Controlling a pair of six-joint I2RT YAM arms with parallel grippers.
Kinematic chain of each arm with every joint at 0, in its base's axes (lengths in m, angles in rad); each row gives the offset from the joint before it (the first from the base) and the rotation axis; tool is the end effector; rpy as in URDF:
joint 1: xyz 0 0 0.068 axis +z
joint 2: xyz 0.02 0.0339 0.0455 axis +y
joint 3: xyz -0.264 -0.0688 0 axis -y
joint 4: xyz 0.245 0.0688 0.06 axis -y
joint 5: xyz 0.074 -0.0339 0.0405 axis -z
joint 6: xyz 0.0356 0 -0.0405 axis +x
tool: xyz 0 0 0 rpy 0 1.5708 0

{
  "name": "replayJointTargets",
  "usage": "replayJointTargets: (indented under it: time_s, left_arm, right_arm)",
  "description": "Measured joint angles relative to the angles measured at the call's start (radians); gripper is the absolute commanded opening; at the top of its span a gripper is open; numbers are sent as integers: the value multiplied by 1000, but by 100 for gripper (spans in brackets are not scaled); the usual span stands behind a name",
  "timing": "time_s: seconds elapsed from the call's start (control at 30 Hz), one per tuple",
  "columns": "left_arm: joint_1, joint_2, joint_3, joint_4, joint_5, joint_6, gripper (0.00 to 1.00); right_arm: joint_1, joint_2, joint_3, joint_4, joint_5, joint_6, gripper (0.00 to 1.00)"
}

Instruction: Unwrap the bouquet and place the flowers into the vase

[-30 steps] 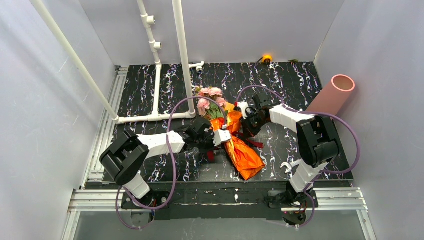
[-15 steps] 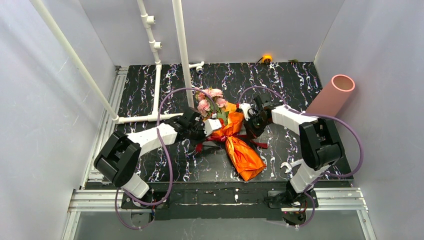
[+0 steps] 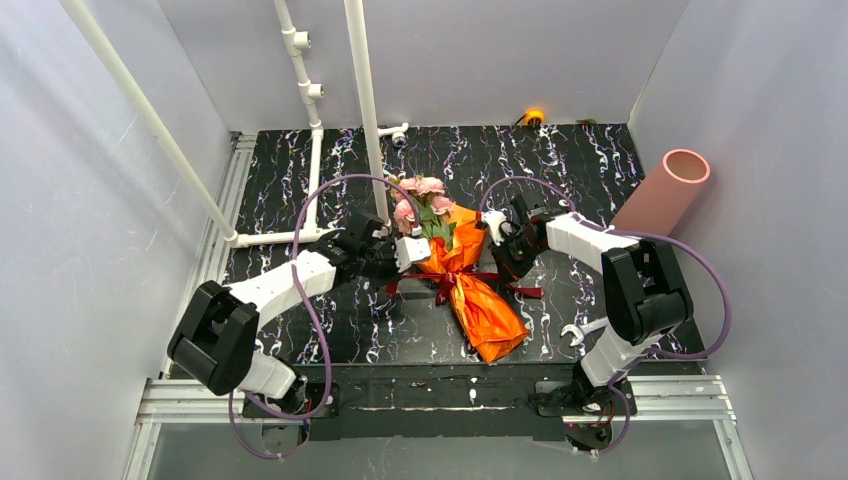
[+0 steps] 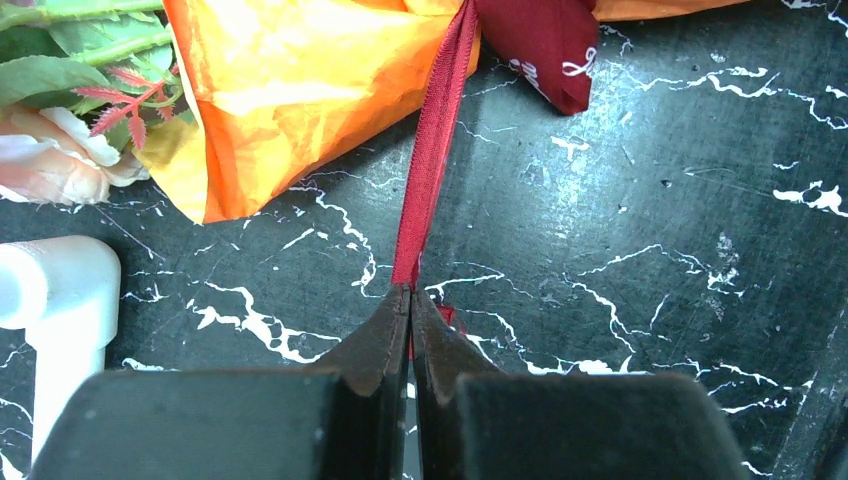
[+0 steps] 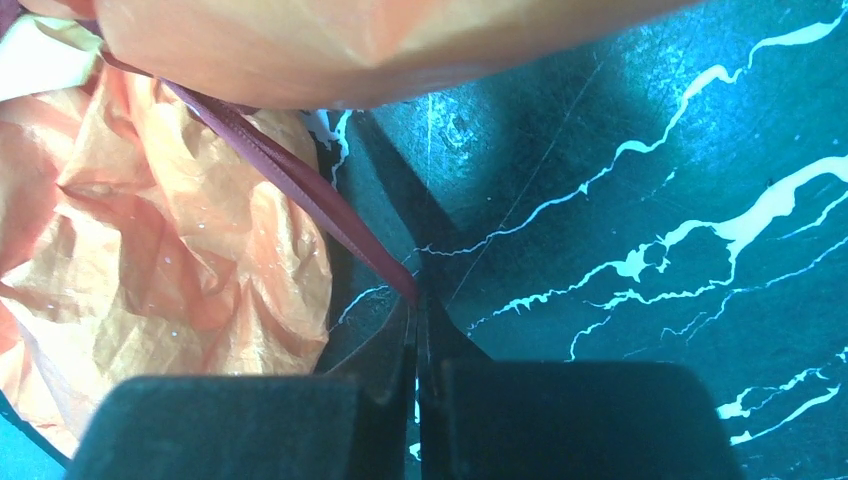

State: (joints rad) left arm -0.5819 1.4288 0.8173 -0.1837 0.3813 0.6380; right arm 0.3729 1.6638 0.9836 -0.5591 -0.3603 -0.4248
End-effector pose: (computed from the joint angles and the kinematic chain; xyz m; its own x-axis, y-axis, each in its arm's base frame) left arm 0.2372 -0.1719 0.2069 -0.0457 0.6918 -0.7207 0.9399 0.2741 0.2036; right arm 0.2819 0.1238 0.1674 -0.6178 -0.6558 -0.4339 -0.7709 0.6140 0.1696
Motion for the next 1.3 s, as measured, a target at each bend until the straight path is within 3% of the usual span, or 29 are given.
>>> replayJointTargets:
  time_s: [0.67,0.7,0.73,0.77,0.8,0.83,0.87,0.93,1.03,1.3]
  left_arm:
    - [182,-23,-48,-49,-44,173,0]
    - [184,-23,-48,-53,-39,181,0]
    - [186,-23,-48,-58,-29,190,4]
    - [187,-25,-48,-63,-16,198,25]
    - [188,-29,-48,-67,-1,207,51]
    - [188,-36,-48,-73,18,218,65]
    - [188,-45,-48,-81,40,229,72]
    - [184,-62,-48,-89,77,241,75]
    - [161,-67,-48,-91,106,251,74]
    - [41,24,-23,-24,123,248,71]
  right_arm:
    - [-122,-113,-103,-128,154,-188,1]
    - [-135,-122,-106,-142,157,-209,7]
    - [-145,-131,-107,-154,156,-224,19]
    - [-154,-142,-108,-171,146,-243,32]
    - [-161,-154,-107,-189,131,-263,43]
    - [-163,-167,-107,-206,113,-273,51]
    - [-163,-177,-106,-220,97,-281,58]
    - [-154,-192,-95,-246,45,-295,66]
    - [-122,-193,-63,-251,-11,-287,69]
    - [14,-97,57,-149,-116,-156,66]
